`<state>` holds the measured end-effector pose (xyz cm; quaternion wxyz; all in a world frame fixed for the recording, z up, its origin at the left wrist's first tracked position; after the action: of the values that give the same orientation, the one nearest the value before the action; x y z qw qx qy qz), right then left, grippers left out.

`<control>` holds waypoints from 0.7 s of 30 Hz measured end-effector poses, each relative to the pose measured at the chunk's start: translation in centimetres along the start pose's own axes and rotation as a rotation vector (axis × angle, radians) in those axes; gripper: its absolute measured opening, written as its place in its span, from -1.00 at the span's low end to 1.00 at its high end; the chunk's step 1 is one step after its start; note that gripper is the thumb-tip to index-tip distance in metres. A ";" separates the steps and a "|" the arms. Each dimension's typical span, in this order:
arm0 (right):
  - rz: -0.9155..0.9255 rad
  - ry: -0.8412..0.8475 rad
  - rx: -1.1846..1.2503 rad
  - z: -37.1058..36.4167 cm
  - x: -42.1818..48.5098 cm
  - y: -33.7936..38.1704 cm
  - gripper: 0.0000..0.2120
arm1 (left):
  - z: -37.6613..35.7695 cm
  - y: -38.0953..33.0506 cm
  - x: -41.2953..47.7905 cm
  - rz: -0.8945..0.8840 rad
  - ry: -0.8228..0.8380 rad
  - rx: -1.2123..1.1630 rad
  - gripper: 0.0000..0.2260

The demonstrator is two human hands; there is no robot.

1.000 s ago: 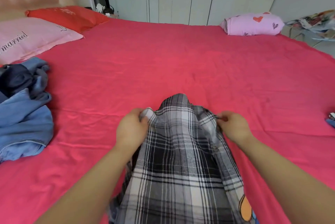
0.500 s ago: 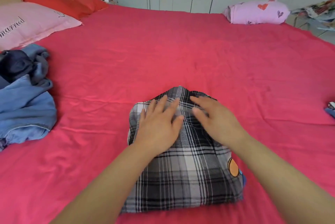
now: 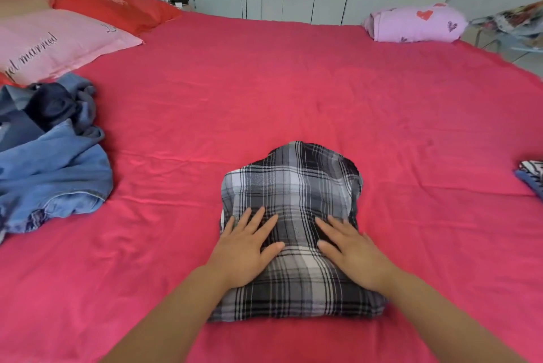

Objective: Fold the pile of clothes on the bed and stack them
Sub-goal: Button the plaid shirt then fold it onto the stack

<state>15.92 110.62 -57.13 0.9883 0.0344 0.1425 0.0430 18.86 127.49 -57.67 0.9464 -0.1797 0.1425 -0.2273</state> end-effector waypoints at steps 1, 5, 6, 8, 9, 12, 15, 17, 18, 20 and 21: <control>-0.013 0.043 0.034 -0.8 -0.4 0.0 -0.44 | -0.3 0.2 -0.1 0.018 0.028 0.006 -0.17; 0.000 -0.147 0.042 3.0 -2.0 0.2 -0.38 | 2.5 -2.1 -1.1 -0.061 -0.037 0.042 -0.27; 0.035 -0.174 0.056 3.7 -2.9 0.5 -0.29 | 3.0 -2.7 -1.9 -0.097 -0.052 0.019 -0.21; 0.129 -0.144 0.045 3.3 -5.2 1.1 -0.14 | 3.1 -3.1 -4.0 -0.145 -0.030 -0.038 -0.13; 0.175 -0.104 -0.017 2.4 -6.5 1.6 -0.12 | 2.8 -3.1 -5.2 -0.165 -0.001 -0.032 -0.11; 0.228 -0.037 -0.221 -0.1 -9.1 2.1 -0.15 | 0.1 -2.2 -7.8 -0.179 0.098 0.078 -0.05; 0.198 -0.130 -0.243 -0.4 -9.6 2.6 -0.19 | -1.1 -1.3 -8.5 -0.124 0.079 0.155 -0.19; 0.181 -0.181 -0.214 0.2 -9.7 2.7 -0.25 | -0.4 -1.9 -8.7 -0.113 0.019 0.180 -0.35; 0.177 -0.191 -0.211 0.5 -9.9 2.8 -0.26 | 0.1 -2.4 -8.9 -0.117 -0.002 0.194 -0.37; 0.179 -0.194 -0.205 1.4 -10.7 3.1 -0.29 | 0.7 -3.1 -9.7 -0.135 0.005 0.206 -0.37; 0.182 -0.190 -0.191 1.9 -11.3 3.3 -0.30 | 0.9 -3.3 -10.2 -0.150 0.017 0.197 -0.38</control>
<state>5.43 112.72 -51.93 0.9881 -0.0431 0.0397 0.1420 9.18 129.93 -53.56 0.9386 -0.0943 0.1137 -0.3119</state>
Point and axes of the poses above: each hand's wrist, its own x-axis towards the middle knuckle, its own z-axis out of the back of the hand, y = z × x, the point moved 10 cm from there along x, towards the middle knuckle, and after that the axes turned 13 degrees about -x, right-handed, at the moved point
